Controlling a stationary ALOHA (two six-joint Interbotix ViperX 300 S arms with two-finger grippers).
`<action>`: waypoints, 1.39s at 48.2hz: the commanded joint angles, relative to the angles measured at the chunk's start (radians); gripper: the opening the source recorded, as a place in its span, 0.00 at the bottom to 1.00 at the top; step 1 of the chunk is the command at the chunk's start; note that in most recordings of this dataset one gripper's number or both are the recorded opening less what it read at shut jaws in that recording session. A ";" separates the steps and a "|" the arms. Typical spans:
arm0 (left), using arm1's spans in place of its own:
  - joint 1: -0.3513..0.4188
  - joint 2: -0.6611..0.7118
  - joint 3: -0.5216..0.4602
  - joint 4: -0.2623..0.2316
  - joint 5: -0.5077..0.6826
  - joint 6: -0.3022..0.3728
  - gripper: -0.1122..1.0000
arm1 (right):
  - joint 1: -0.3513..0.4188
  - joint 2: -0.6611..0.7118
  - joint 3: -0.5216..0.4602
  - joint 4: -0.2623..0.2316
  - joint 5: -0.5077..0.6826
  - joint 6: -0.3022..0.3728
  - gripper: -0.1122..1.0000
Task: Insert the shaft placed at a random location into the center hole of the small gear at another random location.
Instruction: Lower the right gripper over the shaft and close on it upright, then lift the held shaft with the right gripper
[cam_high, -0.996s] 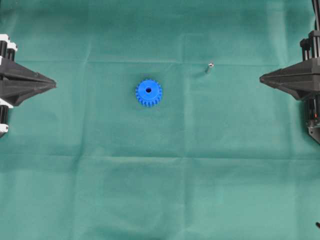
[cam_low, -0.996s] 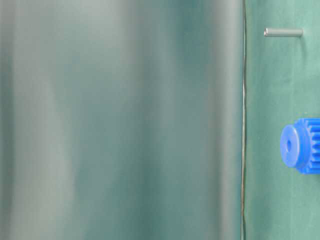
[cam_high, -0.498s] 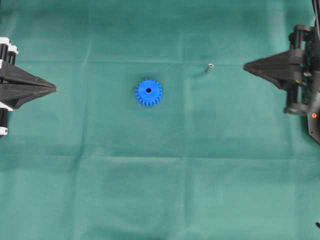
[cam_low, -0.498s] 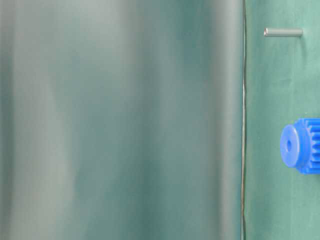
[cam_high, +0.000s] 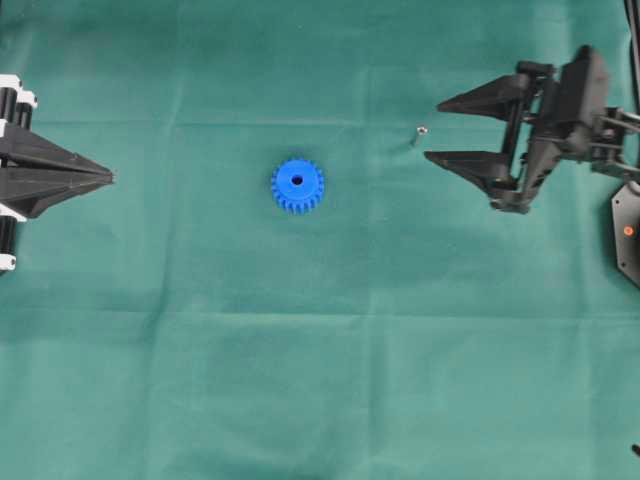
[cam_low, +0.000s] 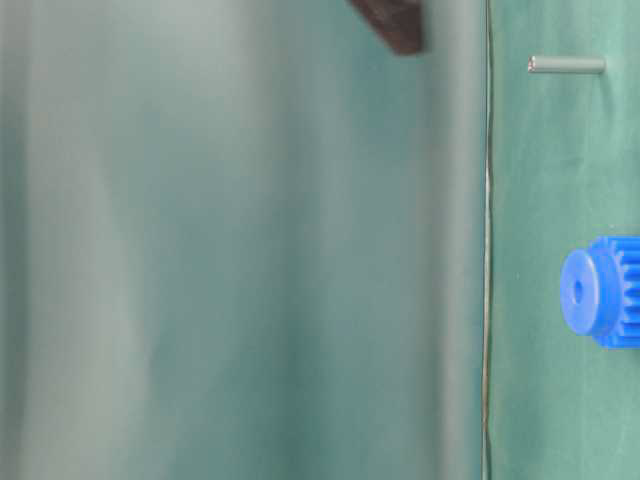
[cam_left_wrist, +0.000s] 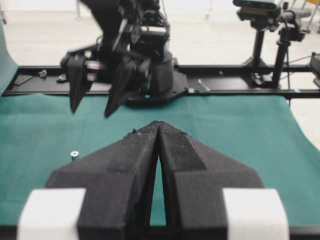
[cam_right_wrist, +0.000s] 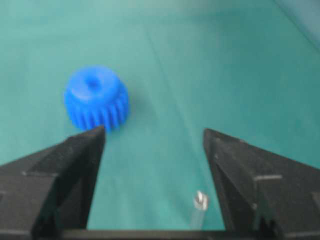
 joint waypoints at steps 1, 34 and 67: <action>-0.003 0.011 -0.025 0.003 -0.002 0.003 0.10 | -0.009 0.072 -0.021 0.012 -0.067 -0.009 0.82; 0.000 0.012 -0.021 0.003 0.000 0.003 0.10 | -0.072 0.333 -0.034 0.048 -0.219 -0.012 0.80; -0.002 0.012 -0.021 0.003 0.003 0.003 0.10 | -0.078 0.336 -0.040 0.049 -0.192 -0.014 0.22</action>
